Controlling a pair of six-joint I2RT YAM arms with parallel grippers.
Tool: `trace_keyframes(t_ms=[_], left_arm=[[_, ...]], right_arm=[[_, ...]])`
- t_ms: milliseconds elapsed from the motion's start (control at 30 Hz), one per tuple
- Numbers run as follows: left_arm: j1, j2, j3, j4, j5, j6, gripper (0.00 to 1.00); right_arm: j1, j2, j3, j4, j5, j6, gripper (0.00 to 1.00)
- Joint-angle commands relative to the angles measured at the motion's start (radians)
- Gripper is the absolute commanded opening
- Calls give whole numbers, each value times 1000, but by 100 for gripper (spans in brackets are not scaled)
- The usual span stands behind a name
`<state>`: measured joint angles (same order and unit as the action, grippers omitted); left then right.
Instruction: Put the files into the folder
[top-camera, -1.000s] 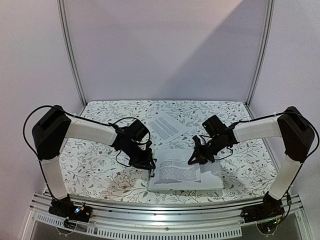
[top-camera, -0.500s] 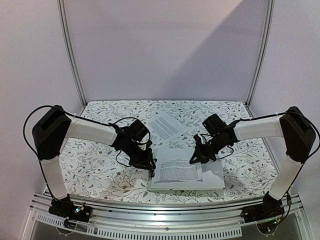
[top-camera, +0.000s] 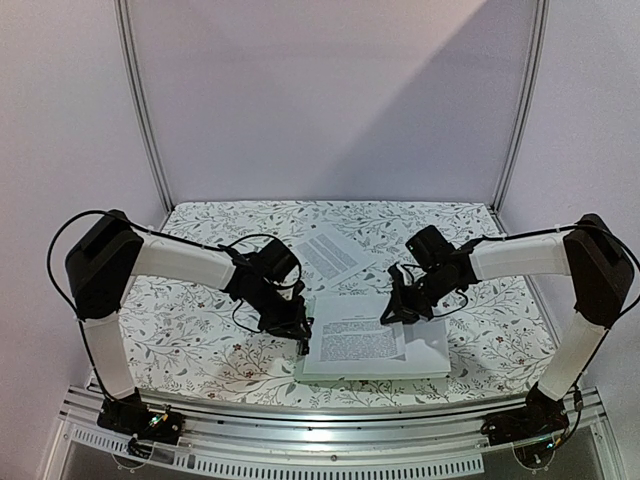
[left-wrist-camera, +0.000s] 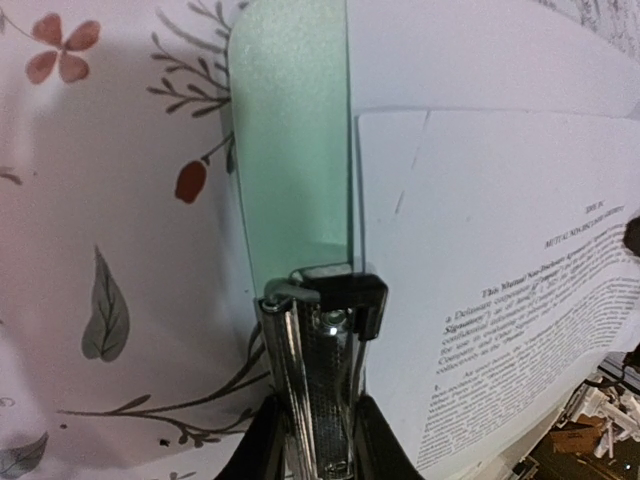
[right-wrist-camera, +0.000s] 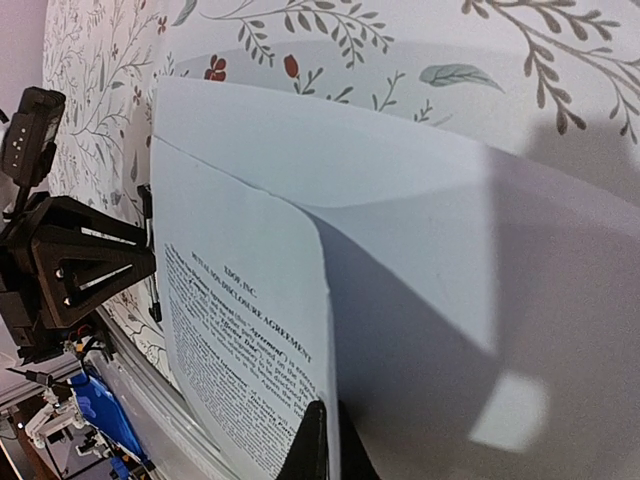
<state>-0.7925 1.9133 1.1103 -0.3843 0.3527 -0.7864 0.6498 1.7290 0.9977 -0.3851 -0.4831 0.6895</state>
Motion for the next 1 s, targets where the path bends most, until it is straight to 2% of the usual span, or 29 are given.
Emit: trace_keyframes(t_ms=[0,600,667,867,967], left_arm=[[12,98,-45,-96,-106,19,0],[23,104,-41,-97,-113,29,0],[24,108,-41,-96,-111,30,0],[24,113,-46,-93,-109,34,0],[26,115,-45,-92,-111,35,0]], right_arm=[[14,3,40,7,18,-16,3],[47,43,95,-57,11,-53,1],[47,43,101,-68,8,-61,5],[47,4,127,-124,43,-86,29],[48,-22,143,-155,54,-92,35]])
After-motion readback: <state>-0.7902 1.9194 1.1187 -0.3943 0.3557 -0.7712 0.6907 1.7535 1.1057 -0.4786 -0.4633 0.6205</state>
